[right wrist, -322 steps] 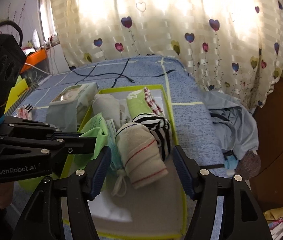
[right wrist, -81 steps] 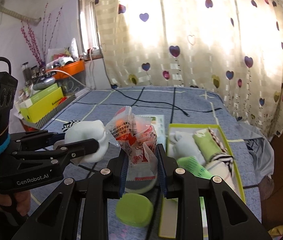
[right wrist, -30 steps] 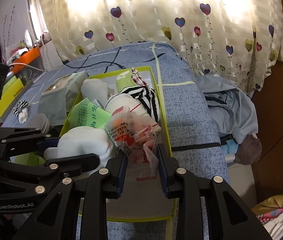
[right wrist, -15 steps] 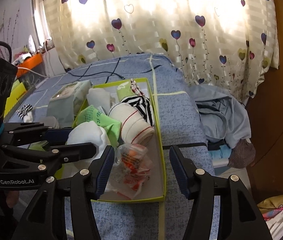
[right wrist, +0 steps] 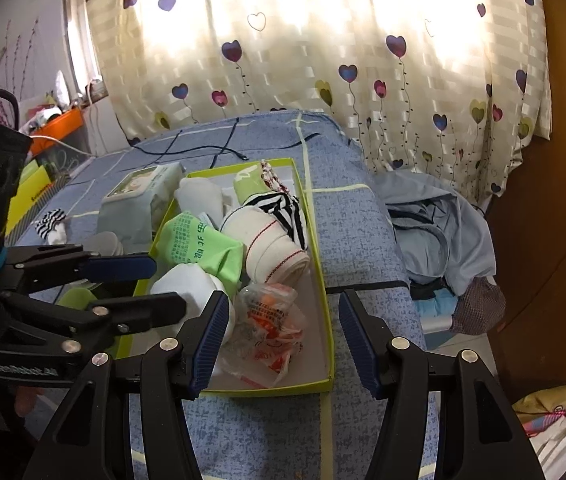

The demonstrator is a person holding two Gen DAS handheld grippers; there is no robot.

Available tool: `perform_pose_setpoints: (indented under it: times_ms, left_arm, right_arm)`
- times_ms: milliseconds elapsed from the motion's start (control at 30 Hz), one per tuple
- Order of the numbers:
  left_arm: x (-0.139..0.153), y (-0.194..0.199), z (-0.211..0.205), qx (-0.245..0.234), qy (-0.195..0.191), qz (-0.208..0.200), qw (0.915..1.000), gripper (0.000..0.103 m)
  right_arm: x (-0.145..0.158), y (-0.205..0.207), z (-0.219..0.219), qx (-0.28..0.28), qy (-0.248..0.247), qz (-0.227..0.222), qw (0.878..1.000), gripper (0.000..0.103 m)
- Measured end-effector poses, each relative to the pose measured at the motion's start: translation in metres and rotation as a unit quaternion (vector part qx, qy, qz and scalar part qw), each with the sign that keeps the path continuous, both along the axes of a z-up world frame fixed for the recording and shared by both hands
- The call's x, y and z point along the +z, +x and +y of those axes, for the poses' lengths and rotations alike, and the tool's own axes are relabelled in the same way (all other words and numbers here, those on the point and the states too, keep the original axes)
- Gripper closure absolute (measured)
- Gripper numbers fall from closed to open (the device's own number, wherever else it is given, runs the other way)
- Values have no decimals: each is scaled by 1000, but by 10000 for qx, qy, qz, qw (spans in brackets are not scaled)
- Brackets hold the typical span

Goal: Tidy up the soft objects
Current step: 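Open both tools to release the sock and bag in the tray, then withdraw both tools toward the striped sock with white cloth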

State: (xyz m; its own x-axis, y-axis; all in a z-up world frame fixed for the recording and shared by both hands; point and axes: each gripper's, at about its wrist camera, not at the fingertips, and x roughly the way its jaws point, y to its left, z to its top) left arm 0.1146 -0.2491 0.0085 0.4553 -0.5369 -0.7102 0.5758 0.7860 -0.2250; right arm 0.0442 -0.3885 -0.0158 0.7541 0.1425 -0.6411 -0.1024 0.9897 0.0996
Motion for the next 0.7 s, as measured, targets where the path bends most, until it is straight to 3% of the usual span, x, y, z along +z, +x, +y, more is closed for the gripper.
perform_pose_setpoints:
  times_ms: [700]
  left_arm:
    - [34, -20, 70, 754, -277, -495, 9955, 46]
  right_arm:
    - [33, -13, 47, 370, -28, -431, 9984, 46]
